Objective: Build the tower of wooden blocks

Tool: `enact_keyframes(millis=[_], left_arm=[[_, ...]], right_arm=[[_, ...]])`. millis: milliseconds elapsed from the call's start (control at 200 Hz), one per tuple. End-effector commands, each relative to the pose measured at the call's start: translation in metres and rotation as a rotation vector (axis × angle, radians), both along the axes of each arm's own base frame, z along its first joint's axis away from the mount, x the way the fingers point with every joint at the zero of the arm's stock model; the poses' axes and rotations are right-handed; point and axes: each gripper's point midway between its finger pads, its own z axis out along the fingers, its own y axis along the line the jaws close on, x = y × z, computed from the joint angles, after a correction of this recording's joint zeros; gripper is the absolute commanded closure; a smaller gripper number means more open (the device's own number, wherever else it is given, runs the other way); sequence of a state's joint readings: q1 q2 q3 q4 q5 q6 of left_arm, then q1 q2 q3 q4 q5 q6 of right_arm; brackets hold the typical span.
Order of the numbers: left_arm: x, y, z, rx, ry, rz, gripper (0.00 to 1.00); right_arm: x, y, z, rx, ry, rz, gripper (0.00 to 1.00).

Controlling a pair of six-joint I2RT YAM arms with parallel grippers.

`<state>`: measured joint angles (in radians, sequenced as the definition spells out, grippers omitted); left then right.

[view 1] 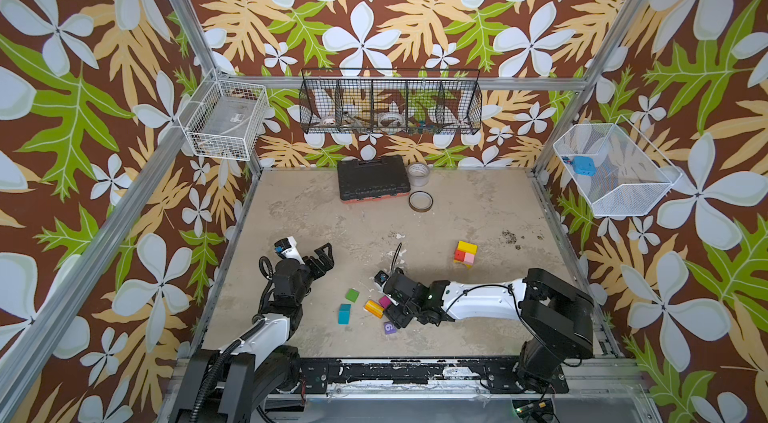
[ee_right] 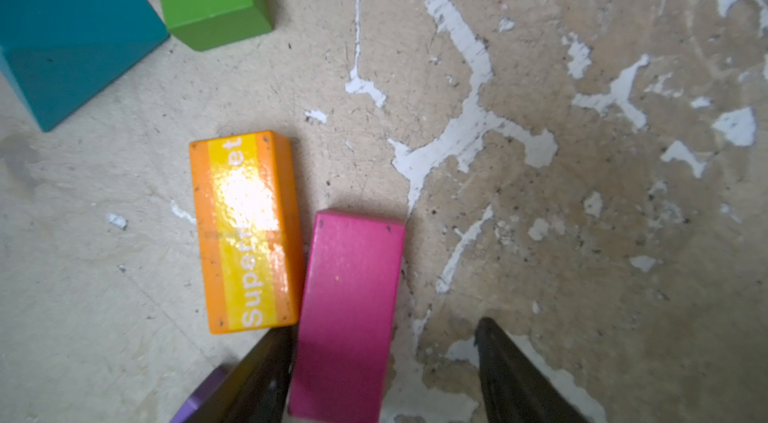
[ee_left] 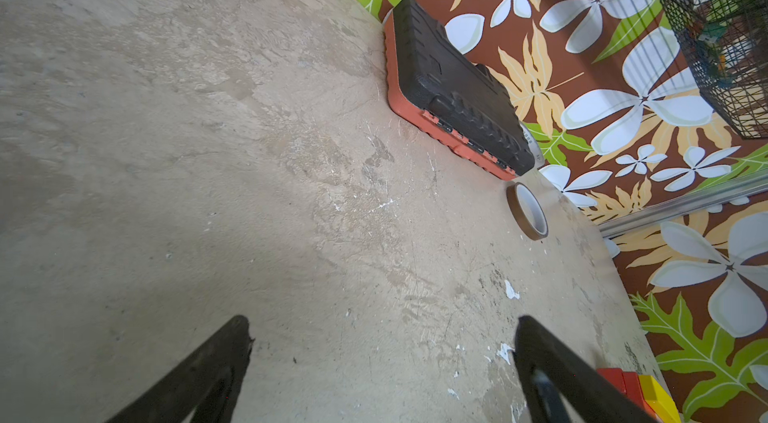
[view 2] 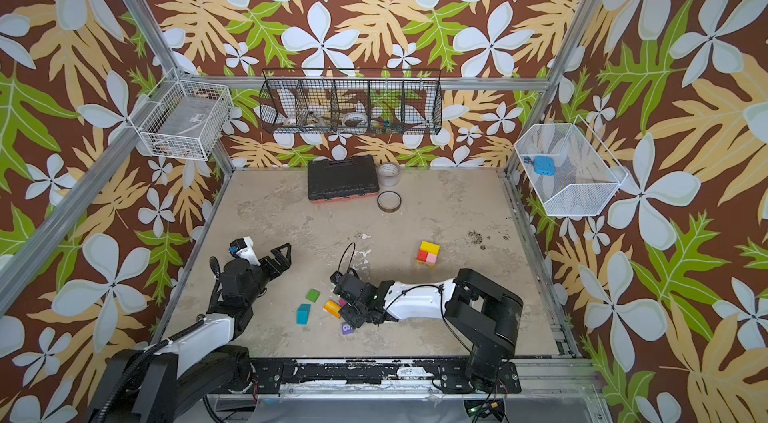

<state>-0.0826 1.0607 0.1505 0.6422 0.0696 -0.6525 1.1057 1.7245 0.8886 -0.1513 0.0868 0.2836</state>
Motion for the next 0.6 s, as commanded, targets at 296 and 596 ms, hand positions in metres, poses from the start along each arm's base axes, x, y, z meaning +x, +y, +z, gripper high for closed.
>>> enact_keyframes(millis=[296, 596], left_arm=[[0.002, -0.002, 0.005, 0.001, -0.014, -0.013, 0.0], [0.001, -0.004, 0.005, 0.0, -0.019, -0.022, 0.0]], right_arm=[[0.01, -0.02, -0.012, -0.047, 0.004, -0.061, 0.62], [0.025, -0.049, -0.012, -0.059, 0.0, -0.139, 0.74]])
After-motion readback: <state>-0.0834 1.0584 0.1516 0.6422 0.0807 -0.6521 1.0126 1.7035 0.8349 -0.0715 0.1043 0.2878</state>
